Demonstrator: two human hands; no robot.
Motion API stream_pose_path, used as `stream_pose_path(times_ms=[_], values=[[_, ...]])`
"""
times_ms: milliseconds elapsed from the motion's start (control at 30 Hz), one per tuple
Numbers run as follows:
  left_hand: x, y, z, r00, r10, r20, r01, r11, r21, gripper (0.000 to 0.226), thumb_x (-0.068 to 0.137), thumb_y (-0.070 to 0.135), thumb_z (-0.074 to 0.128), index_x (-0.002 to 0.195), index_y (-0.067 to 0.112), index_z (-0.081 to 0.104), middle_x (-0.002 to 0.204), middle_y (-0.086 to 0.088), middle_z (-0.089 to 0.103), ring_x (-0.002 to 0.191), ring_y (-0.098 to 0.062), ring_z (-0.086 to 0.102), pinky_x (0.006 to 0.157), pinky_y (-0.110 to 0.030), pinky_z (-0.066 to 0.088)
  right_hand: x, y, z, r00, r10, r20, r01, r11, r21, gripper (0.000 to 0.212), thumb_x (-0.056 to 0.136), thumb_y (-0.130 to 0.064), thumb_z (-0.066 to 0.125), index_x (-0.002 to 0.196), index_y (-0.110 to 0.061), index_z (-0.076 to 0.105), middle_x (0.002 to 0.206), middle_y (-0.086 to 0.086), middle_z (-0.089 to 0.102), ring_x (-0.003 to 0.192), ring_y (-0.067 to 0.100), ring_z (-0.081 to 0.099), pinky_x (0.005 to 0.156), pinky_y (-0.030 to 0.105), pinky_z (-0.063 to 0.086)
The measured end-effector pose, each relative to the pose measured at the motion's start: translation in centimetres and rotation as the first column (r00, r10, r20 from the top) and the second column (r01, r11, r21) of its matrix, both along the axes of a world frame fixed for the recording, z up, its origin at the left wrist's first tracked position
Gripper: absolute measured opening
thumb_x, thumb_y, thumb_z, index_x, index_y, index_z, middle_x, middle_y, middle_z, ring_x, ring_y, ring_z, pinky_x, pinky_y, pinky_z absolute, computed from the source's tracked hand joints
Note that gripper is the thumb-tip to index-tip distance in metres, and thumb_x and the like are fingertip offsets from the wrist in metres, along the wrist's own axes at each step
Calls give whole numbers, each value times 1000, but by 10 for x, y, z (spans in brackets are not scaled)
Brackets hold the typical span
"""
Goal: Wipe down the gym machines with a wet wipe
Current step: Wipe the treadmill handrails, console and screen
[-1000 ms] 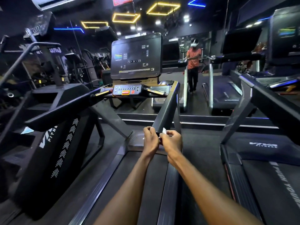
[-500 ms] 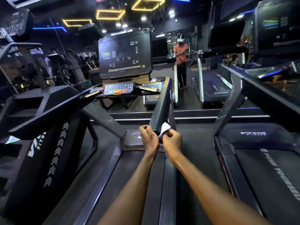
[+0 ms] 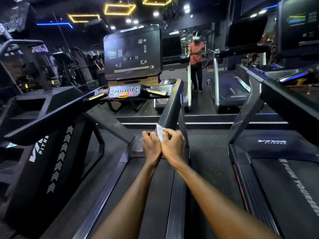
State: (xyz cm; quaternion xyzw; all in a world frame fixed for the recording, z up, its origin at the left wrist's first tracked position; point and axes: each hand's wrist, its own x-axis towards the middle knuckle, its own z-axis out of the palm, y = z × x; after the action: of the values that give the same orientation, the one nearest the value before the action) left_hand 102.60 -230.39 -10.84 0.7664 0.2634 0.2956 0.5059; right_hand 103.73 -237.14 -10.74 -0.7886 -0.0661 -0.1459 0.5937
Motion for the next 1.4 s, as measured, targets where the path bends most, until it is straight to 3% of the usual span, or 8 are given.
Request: stream_pose_path(times_ms=[267, 433, 600, 733, 867, 1000, 1200, 1400], values=[[26, 14, 23, 955, 30, -295, -7, 997, 79, 43, 98, 29, 36, 126, 1, 51, 136, -23, 53, 124, -37, 48, 101, -41, 38, 13, -21, -45, 993, 32, -110, -36, 999, -35, 20, 80, -22, 46, 64, -17, 57, 68, 11, 65, 70, 36, 62, 56, 39, 46], [37, 15, 34, 913, 30, -408, 27, 991, 133, 40, 95, 25, 35, 123, 4, 53, 135, -21, 53, 123, -37, 50, 101, -40, 41, 22, -11, -23, 992, 108, 70, -112, 991, 66, 18, 94, -21, 60, 98, -22, 77, 90, 9, 70, 88, 21, 60, 72, 26, 39], [38, 16, 37, 905, 36, -424, 25, 990, 137, 43, 90, 25, 33, 116, 2, 58, 127, -25, 58, 114, -41, 55, 97, -43, 46, 31, -22, -49, 985, 164, -48, -151, 969, 196, 21, 91, -20, 61, 102, -31, 75, 92, 5, 58, 79, 24, 64, 79, 43, 57], [41, 16, 38, 904, -45, -426, 84, 994, 72, 36, 78, 31, 36, 80, 5, 61, 107, -28, 64, 103, -42, 60, 73, -34, 45, 19, -17, -31, 967, 178, 181, -217, 950, 224, 21, 91, -9, 64, 107, -18, 74, 95, 3, 60, 82, 12, 61, 77, 21, 50], [36, 11, 38, 927, -58, -371, 77, 996, 37, 48, 86, 30, 37, 108, -3, 63, 118, -27, 64, 110, -39, 61, 87, -39, 50, 45, -11, -27, 974, 165, 158, -196, 959, 205, 11, 89, -9, 59, 91, -17, 66, 90, 4, 62, 82, 20, 59, 72, 32, 47], [36, 10, 40, 907, 22, -420, 31, 992, 120, 31, 87, 17, 35, 80, 1, 60, 110, -29, 65, 106, -42, 60, 80, -40, 46, 45, -16, -59, 986, 165, -16, -155, 953, 260, 11, 88, -17, 60, 76, -15, 60, 81, 2, 63, 79, 28, 61, 72, 39, 50], [34, 11, 39, 923, -44, -382, 77, 995, 70, 56, 80, 35, 34, 108, -5, 62, 119, -24, 63, 111, -37, 60, 89, -37, 48, 40, -10, -22, 939, 228, 259, -283, 937, 202, 12, 87, -11, 63, 91, -18, 72, 87, 2, 60, 76, 13, 58, 69, 23, 46], [46, 18, 35, 881, 60, -469, 40, 979, 200, 28, 96, 12, 34, 94, 3, 61, 120, -25, 62, 111, -37, 57, 81, -30, 37, 68, -8, -63, 963, 245, -114, -189, 912, 363, 6, 80, -21, 54, 76, -24, 57, 63, 1, 64, 59, 30, 64, 56, 51, 55]])
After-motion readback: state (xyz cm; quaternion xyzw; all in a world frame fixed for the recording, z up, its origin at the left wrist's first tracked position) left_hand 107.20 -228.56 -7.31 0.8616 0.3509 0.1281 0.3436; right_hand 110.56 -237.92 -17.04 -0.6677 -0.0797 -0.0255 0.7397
